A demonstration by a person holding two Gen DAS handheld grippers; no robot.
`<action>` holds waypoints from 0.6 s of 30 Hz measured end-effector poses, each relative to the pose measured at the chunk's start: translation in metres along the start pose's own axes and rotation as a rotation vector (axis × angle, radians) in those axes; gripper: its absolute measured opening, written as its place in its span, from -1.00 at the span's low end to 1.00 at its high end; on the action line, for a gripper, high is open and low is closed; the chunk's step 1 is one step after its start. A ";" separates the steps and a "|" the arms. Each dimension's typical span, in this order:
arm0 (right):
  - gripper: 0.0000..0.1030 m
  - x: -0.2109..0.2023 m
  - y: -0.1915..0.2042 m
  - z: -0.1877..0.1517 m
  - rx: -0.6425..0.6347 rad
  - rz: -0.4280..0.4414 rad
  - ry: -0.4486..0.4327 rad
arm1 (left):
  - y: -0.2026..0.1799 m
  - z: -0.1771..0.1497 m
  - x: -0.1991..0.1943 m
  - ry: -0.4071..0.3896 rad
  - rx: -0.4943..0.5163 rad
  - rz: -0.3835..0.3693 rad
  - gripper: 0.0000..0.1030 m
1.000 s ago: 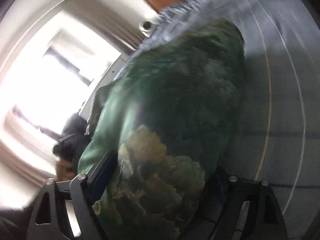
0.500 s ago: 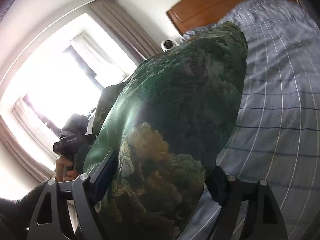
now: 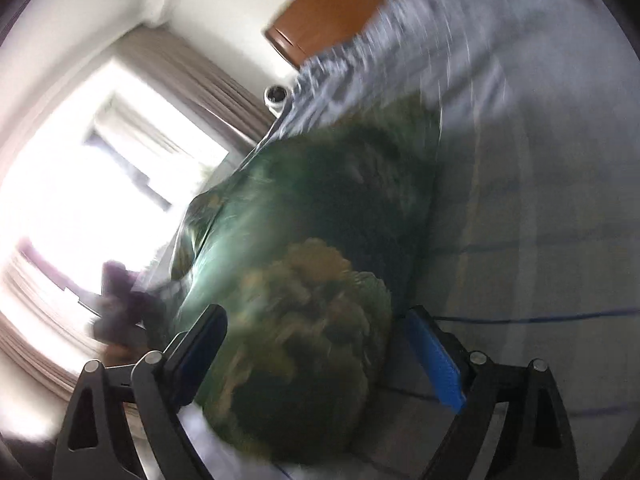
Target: Fold large clothes
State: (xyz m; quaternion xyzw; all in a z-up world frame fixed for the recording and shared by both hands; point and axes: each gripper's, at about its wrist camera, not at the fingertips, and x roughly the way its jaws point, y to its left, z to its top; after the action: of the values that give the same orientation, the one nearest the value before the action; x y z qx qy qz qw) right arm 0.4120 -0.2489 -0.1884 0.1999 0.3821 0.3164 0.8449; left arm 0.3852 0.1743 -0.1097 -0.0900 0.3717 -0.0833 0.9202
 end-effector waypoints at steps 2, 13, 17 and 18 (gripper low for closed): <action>0.79 -0.034 0.030 -0.009 -0.139 -0.142 -0.054 | -0.026 -0.008 -0.026 -0.076 0.097 0.119 0.99; 0.80 -0.133 0.131 -0.038 -0.355 -0.613 -0.238 | -0.148 -0.082 -0.099 -0.164 0.146 0.228 0.99; 0.80 -0.151 0.150 -0.066 -0.315 -0.623 -0.206 | -0.171 -0.103 -0.105 -0.105 0.152 0.233 0.99; 0.80 -0.154 0.154 -0.072 -0.318 -0.648 -0.204 | -0.173 -0.108 -0.107 -0.103 0.145 0.222 0.99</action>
State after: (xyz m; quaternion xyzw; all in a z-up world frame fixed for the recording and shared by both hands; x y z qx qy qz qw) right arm 0.2198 -0.2368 -0.0641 -0.0349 0.2856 0.0664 0.9554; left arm 0.2184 0.0188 -0.0754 0.0143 0.3246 -0.0029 0.9457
